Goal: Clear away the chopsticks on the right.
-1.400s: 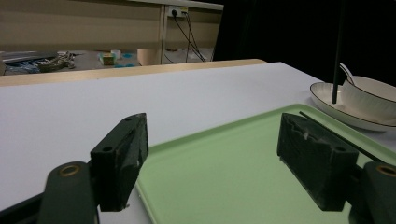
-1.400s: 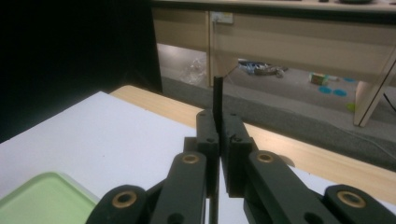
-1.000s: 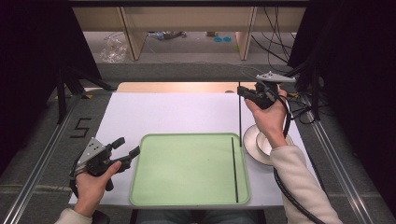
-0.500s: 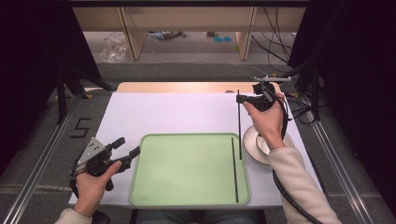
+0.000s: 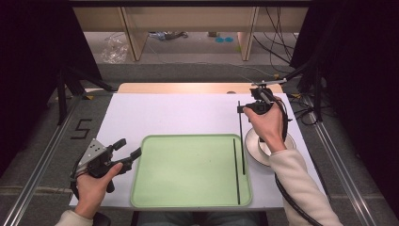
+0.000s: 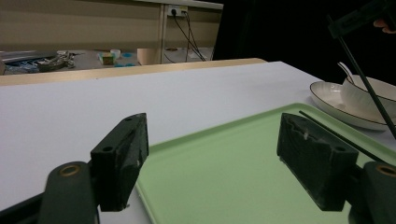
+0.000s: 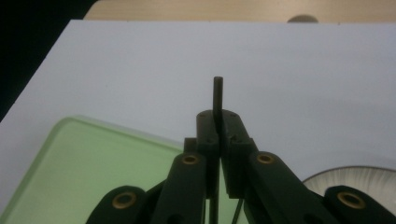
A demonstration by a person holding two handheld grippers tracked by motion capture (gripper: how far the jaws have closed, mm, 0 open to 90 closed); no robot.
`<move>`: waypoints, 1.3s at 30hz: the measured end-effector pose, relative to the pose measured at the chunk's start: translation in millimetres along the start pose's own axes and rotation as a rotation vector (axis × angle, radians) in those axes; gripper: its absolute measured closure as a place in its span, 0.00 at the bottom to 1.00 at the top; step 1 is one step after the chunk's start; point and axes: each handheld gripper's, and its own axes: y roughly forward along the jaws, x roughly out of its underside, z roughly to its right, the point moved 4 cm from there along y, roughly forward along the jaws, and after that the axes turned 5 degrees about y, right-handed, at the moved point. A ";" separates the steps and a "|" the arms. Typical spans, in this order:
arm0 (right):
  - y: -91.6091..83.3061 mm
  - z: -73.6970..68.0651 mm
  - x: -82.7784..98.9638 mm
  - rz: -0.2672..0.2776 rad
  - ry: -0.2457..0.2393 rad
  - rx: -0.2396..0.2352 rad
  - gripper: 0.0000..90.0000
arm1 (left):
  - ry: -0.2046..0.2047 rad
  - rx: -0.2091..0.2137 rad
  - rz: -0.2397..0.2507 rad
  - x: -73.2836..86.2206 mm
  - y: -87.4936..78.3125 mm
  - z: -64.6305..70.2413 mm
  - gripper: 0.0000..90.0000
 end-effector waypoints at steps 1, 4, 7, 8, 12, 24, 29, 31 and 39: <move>2.9 1.8 1.3 -0.008 -0.022 0.003 0.98 | -0.001 0.000 -0.002 0.2 0.0 -0.1 0.28; 6.8 0.3 6.6 -0.078 0.052 0.016 0.98 | 0.000 -0.001 -0.001 0.2 -0.1 -0.5 0.28; 9.2 -2.1 9.1 -0.140 0.148 0.026 0.98 | -0.001 0.001 -0.002 0.3 -0.2 -0.2 0.28; 11.4 0.4 10.3 -0.147 0.135 0.024 0.98 | -0.001 0.001 -0.001 0.2 -0.2 -0.1 0.28; 16.1 2.8 13.6 -0.185 0.153 0.021 0.98 | 0.000 0.000 -0.005 0.3 -0.1 0.3 0.28; 26.0 6.3 20.1 -0.235 0.162 0.068 0.98 | -0.005 0.002 -0.003 0.4 0.3 -0.1 0.28; 30.9 13.5 23.9 -0.282 0.200 0.093 0.98 | -0.008 0.001 -0.004 0.7 0.8 -0.4 0.28; 34.0 14.3 26.0 -0.296 0.216 0.106 0.98 | -0.001 0.000 -0.002 0.1 0.3 -0.3 0.28; 52.2 16.2 38.0 -0.357 0.198 0.155 0.98 | -0.002 -0.001 -0.004 0.5 0.1 -0.1 0.28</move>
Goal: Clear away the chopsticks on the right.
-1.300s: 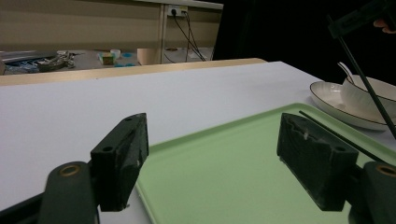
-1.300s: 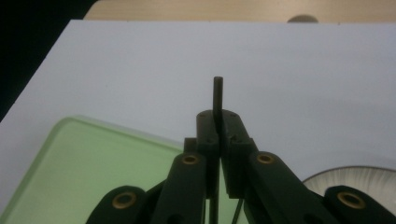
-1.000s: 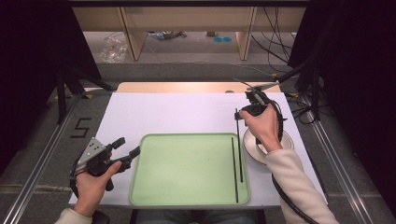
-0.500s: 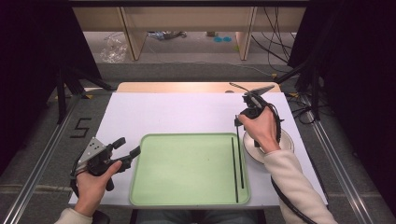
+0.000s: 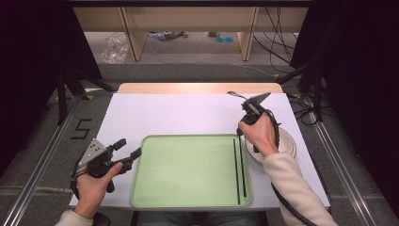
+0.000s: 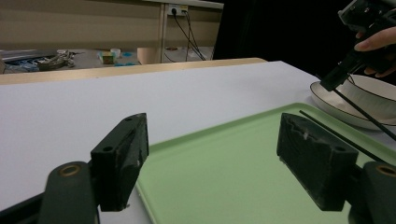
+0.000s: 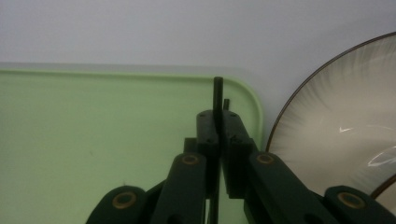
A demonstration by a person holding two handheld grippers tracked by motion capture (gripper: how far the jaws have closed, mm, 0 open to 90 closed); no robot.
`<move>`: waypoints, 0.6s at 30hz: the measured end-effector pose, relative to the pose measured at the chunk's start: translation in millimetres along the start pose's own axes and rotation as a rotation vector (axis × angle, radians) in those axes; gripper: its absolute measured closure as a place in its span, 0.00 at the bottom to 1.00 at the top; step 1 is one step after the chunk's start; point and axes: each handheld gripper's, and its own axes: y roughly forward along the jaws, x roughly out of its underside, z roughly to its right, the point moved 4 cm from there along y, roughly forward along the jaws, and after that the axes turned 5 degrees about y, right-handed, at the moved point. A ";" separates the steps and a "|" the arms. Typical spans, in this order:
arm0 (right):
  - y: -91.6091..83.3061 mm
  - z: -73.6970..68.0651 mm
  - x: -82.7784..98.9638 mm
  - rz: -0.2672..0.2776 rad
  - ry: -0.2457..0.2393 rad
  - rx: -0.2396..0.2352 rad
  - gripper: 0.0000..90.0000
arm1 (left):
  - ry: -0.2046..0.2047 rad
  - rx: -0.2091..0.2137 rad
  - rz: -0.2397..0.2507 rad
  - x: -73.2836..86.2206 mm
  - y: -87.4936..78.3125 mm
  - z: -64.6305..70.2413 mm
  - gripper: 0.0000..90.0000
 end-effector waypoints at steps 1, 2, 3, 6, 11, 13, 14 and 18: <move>3.4 -0.3 0.9 -0.010 -0.001 0.007 0.98 | -0.001 0.000 0.000 0.0 0.1 0.0 0.28; 5.0 -0.8 1.6 -0.020 0.007 0.013 0.98 | -0.001 0.000 -0.001 0.0 0.2 0.0 0.28; 5.5 -2.8 3.1 -0.047 0.039 0.022 0.98 | -0.001 -0.001 -0.002 0.1 0.4 0.0 0.28; 10.5 -3.4 4.6 -0.060 0.055 0.051 0.98 | -0.001 0.002 -0.002 0.2 0.7 -0.2 0.28; 21.0 -2.4 6.3 -0.054 0.062 0.073 0.98 | -0.002 0.002 -0.001 0.1 0.6 -0.1 0.28; 24.2 -2.3 6.7 -0.053 0.036 0.079 0.98 | -0.003 0.001 0.000 0.0 0.6 0.0 0.28; 23.2 -5.8 8.6 -0.082 0.077 0.090 0.98 | -0.002 0.001 -0.001 0.1 0.6 -0.1 0.28; 25.8 -8.3 10.2 -0.086 0.088 0.105 0.98 | -0.002 0.001 -0.001 0.0 0.5 0.0 0.28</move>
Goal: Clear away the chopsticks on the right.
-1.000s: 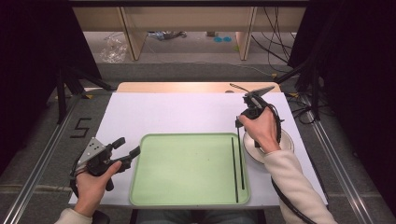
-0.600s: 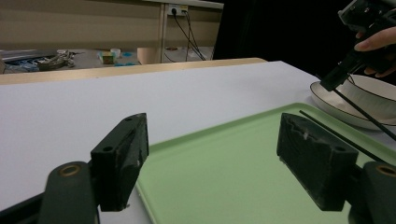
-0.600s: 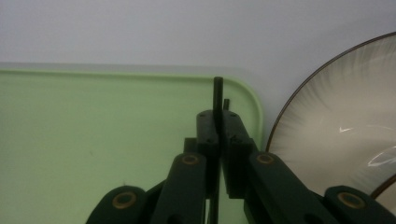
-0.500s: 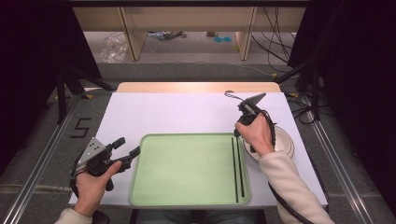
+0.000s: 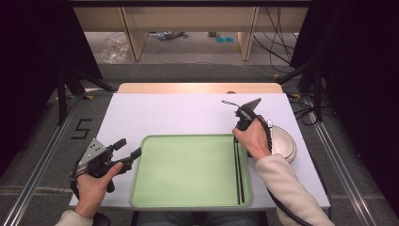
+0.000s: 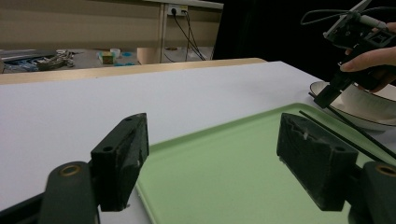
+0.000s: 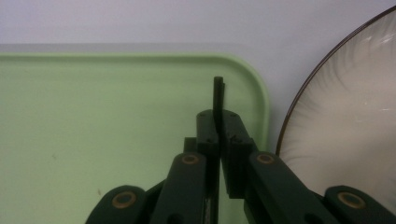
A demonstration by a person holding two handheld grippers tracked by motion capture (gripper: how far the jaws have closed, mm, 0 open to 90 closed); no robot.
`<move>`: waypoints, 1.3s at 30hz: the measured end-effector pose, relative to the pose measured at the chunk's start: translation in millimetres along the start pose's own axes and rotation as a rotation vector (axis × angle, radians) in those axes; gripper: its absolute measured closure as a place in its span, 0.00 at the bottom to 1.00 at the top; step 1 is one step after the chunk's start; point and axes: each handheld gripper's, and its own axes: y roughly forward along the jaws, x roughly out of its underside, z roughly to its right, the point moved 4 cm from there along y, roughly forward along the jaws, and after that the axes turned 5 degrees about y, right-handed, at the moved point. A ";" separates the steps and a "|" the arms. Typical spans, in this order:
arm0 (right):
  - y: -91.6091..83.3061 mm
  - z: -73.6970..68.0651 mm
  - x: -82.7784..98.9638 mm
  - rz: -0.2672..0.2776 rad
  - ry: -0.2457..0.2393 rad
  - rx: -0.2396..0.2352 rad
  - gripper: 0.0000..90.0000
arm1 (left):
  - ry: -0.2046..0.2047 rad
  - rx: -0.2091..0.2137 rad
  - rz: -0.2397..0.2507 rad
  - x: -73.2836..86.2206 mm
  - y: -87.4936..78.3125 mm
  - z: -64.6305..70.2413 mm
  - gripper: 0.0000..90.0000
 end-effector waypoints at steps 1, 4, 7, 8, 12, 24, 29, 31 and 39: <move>1.1 0.0 0.1 0.000 0.003 -0.002 0.98 | -0.001 0.000 0.000 0.0 0.1 0.1 0.28; 3.7 0.7 0.5 -0.011 0.019 0.013 0.98 | 0.003 0.002 -0.001 0.1 0.4 0.2 0.28; 7.6 3.0 1.5 -0.020 -0.014 0.031 0.98 | 0.004 0.002 -0.001 0.0 0.3 0.3 0.28; 8.5 2.1 1.8 -0.023 -0.015 0.030 0.98 | 0.002 0.001 -0.001 0.1 0.3 0.2 0.28; 13.8 -1.3 2.1 -0.014 0.004 0.048 0.98 | 0.001 0.002 -0.001 0.2 0.4 0.0 0.28; 16.0 -0.9 4.5 0.011 -0.068 0.062 0.85 | 0.002 0.001 0.000 0.0 0.2 0.3 0.28; 6.6 -1.3 5.3 0.082 -0.162 0.020 0.75 | 0.002 -0.002 0.001 -0.1 -0.1 0.1 0.28; -0.6 1.4 5.6 0.165 -0.268 -0.033 0.71 | 0.002 -0.003 0.003 -0.2 -0.3 -0.4 0.28; -30.8 10.6 23.7 0.381 -0.554 -0.266 0.62 | 0.003 -0.003 0.004 -0.6 0.0 0.6 0.28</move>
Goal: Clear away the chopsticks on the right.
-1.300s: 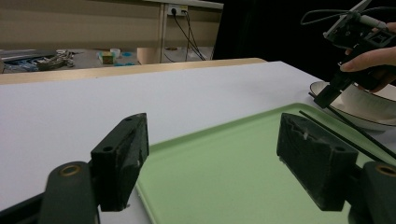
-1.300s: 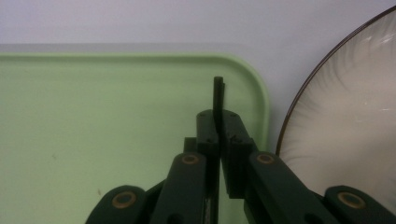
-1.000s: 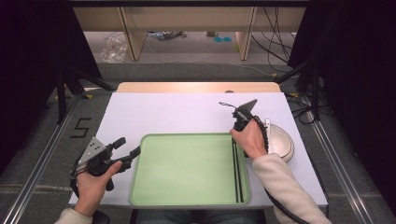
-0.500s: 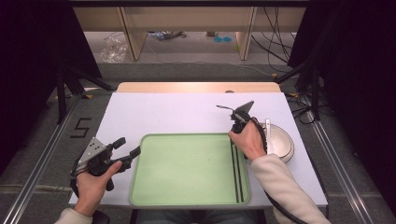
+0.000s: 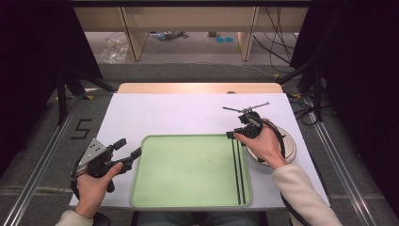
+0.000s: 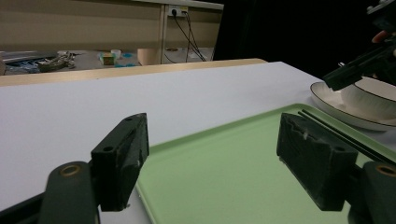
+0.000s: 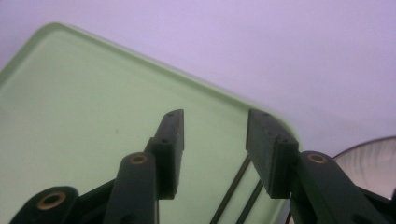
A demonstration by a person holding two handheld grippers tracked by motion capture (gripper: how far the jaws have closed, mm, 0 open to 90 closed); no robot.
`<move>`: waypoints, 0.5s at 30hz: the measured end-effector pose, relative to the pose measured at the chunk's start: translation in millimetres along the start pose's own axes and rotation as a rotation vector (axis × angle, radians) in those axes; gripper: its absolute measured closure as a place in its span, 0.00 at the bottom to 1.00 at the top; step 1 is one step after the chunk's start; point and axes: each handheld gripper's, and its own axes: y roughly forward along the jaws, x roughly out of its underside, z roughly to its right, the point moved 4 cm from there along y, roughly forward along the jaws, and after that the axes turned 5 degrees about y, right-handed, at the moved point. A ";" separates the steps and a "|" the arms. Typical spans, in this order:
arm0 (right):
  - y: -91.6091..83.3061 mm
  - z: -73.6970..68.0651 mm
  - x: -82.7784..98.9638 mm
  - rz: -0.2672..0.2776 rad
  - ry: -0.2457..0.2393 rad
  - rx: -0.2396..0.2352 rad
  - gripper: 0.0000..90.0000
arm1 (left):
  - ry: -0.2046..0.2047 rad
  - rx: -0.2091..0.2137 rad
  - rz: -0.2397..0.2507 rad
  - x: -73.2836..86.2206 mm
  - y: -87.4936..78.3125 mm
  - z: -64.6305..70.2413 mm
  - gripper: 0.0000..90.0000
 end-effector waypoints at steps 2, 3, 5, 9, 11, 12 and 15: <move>-6.1 -0.7 3.4 0.043 -0.051 -0.030 0.60 | 0.005 0.002 -0.001 0.0 0.0 0.2 0.28; -10.0 -0.4 6.1 0.028 -0.060 -0.034 0.59 | 0.006 0.001 -0.002 0.1 0.0 0.1 0.28; -15.2 0.6 11.2 0.022 -0.070 -0.056 0.56 | 0.000 0.000 -0.001 0.2 -0.1 0.0 0.28; -24.9 2.9 23.5 0.046 -0.104 -0.076 0.48 | 0.001 0.000 0.000 0.2 -0.2 -0.2 0.28; -30.4 5.9 29.4 0.077 -0.133 -0.069 0.46 | 0.004 -0.001 -0.001 0.0 -0.7 -0.4 0.28; -33.1 6.6 32.5 0.089 -0.140 -0.062 0.45 | 0.004 -0.001 0.000 0.0 -0.7 -0.3 0.28; -39.0 9.5 39.5 0.151 -0.183 -0.069 0.41 | 0.007 -0.001 0.000 -0.2 -0.3 0.0 0.28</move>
